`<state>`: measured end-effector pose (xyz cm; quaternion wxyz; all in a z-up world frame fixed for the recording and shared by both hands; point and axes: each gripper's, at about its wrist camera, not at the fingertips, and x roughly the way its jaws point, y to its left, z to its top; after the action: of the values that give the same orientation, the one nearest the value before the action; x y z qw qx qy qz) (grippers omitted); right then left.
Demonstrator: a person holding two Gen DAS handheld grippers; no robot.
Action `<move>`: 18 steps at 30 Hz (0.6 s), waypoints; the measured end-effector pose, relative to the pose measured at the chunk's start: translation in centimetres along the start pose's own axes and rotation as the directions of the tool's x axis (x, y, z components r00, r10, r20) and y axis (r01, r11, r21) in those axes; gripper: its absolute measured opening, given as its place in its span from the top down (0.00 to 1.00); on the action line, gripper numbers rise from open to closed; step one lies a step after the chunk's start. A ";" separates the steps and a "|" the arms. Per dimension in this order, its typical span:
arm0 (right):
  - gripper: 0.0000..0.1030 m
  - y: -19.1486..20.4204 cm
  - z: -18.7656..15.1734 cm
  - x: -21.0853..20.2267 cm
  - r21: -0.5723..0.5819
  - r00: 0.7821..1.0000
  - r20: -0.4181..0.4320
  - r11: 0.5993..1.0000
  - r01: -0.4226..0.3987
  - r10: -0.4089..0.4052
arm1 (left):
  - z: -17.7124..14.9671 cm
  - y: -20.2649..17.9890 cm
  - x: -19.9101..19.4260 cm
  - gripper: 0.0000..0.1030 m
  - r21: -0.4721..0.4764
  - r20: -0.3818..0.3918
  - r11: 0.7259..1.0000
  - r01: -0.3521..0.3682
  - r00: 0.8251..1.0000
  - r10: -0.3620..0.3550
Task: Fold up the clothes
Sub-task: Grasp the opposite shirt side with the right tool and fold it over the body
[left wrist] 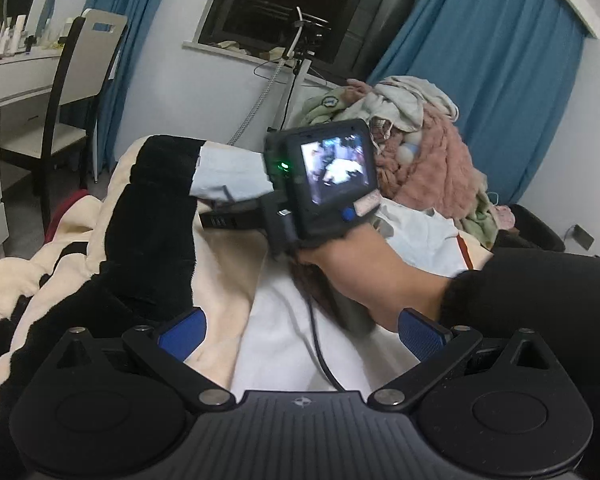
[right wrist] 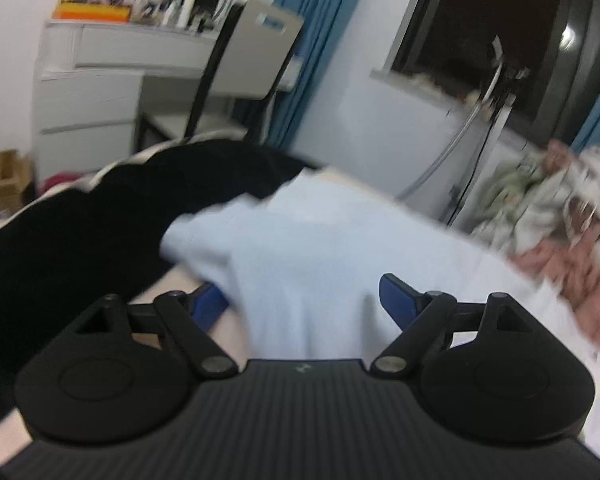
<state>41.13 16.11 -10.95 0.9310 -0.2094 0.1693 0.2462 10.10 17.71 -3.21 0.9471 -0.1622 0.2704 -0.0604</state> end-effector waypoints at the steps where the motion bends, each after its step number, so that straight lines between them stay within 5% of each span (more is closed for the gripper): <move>1: 0.23 -0.3 0.3 0.7 0.017 0.999 0.020 0.999 0.029 -0.030 | 0.0 0.4 0.4 0.00 -0.010 -0.003 1.000 -0.005 1.000 0.005; 5: 0.28 -2.1 0.8 3.8 0.108 0.990 -0.026 0.984 0.141 -0.139 | -0.2 1.2 1.4 0.00 -0.072 -0.011 0.997 -0.001 1.000 0.000; 8: 0.33 -1.6 1.3 5.9 0.046 0.994 -0.061 0.994 0.098 -0.095 | -0.3 1.5 1.5 0.00 -0.089 -0.001 0.996 -0.019 1.000 0.019; 12: 0.79 -1.3 2.4 6.6 0.010 0.995 -0.087 0.999 0.051 -0.050 | -0.6 1.2 1.3 0.00 -0.082 0.017 0.995 -0.049 0.999 0.051; 15: 0.92 -2.0 3.6 4.2 0.017 0.998 -0.024 0.998 0.063 -0.063 | -0.8 0.8 1.2 0.00 -0.077 0.024 0.995 -0.062 0.998 0.064; 18: 0.92 -4.6 4.3 -0.2 0.062 0.983 0.113 0.988 0.139 -0.145 | -1.0 0.1 0.8 0.00 -0.054 0.021 0.996 -0.071 0.997 0.072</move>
<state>44.29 14.42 -5.81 0.9599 -0.1808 0.1057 0.1864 10.26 17.35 -4.41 0.9470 -0.1785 0.2666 -0.0173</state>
